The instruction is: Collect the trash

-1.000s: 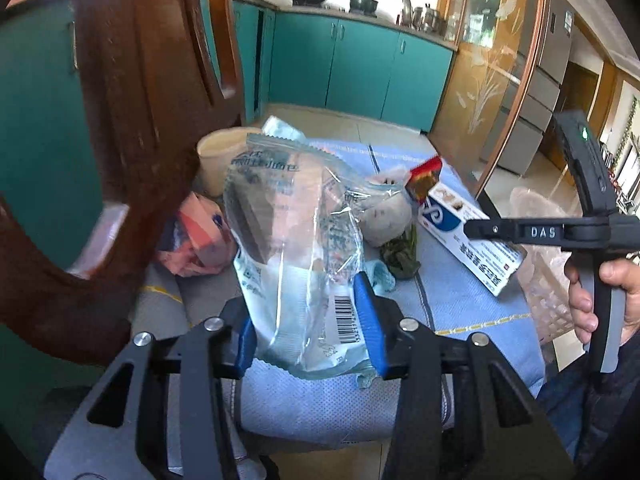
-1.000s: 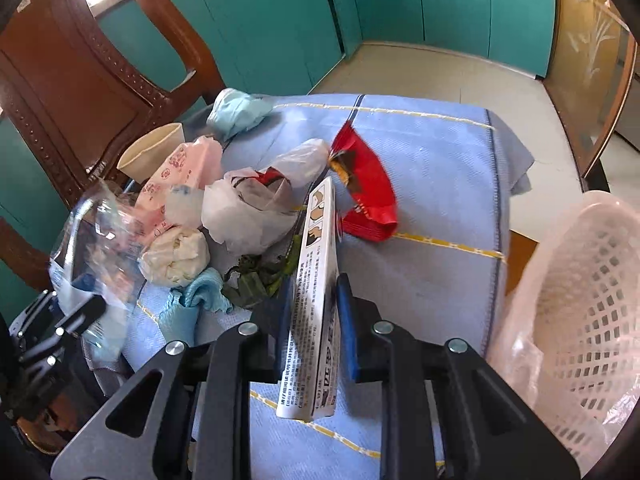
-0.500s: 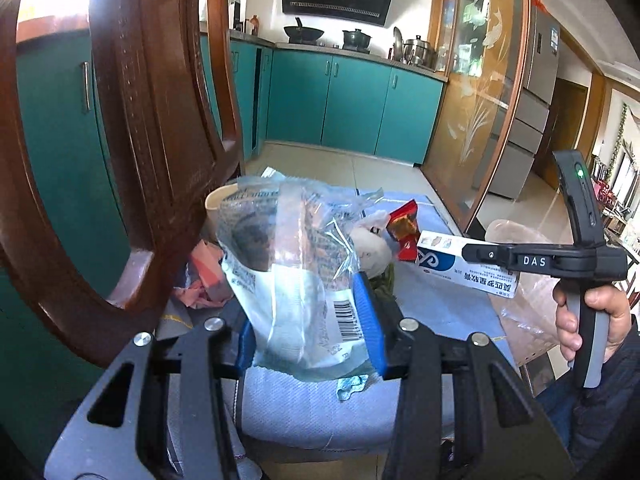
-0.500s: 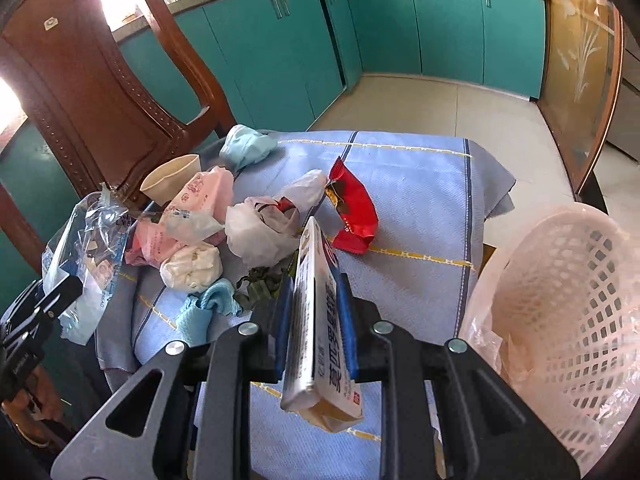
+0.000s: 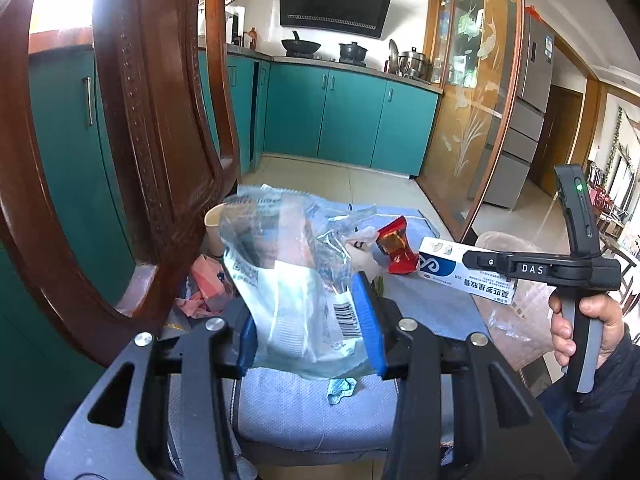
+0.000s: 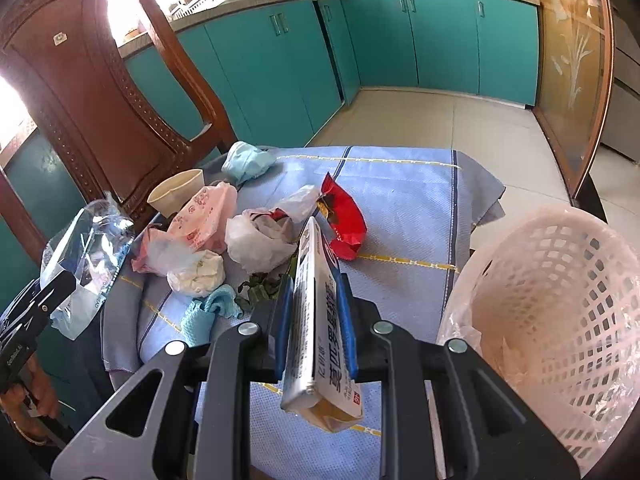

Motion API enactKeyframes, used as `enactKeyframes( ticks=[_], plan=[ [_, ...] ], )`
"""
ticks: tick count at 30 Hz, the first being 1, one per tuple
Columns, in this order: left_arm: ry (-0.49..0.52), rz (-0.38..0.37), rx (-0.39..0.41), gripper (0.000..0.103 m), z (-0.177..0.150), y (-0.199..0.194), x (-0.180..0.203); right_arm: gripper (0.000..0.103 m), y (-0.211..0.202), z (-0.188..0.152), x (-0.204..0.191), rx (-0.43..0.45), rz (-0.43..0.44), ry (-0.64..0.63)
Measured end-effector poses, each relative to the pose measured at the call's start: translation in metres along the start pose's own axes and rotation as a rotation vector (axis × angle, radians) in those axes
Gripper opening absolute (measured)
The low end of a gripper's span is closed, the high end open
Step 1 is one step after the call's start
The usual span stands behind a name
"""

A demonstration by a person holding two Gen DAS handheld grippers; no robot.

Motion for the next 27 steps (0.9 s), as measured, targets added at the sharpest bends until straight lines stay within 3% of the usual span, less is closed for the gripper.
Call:
enactKeyframes(
  ticks=[19,21,23,27],
  plan=[
    [0.014,-0.001,-0.019,0.038,-0.004,0.004,0.001,0.023,0.006,-0.003,0.000,-0.016,-0.022,-0.009],
    [0.034,0.014,-0.049,0.036,-0.013,0.019,0.001,0.023,0.009,-0.004,-0.003,-0.024,-0.022,-0.014],
    [0.038,0.013,-0.154,0.036,-0.036,0.043,0.000,0.023,0.010,-0.005,-0.004,-0.028,-0.020,-0.018],
    [0.052,0.047,-0.247,0.037,-0.069,0.067,-0.004,0.023,0.011,-0.008,-0.005,-0.037,-0.017,-0.023]
  ],
)
Point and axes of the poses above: each gripper's, at about its wrist camera, not at the fingertips, and y roughly the way its jaws point, x to its right, z to its top, the point moved 8 cm from there along y, roughly the way its jaws point, and after that the axes turned 1 degree about -z, right-handed, at the moved point
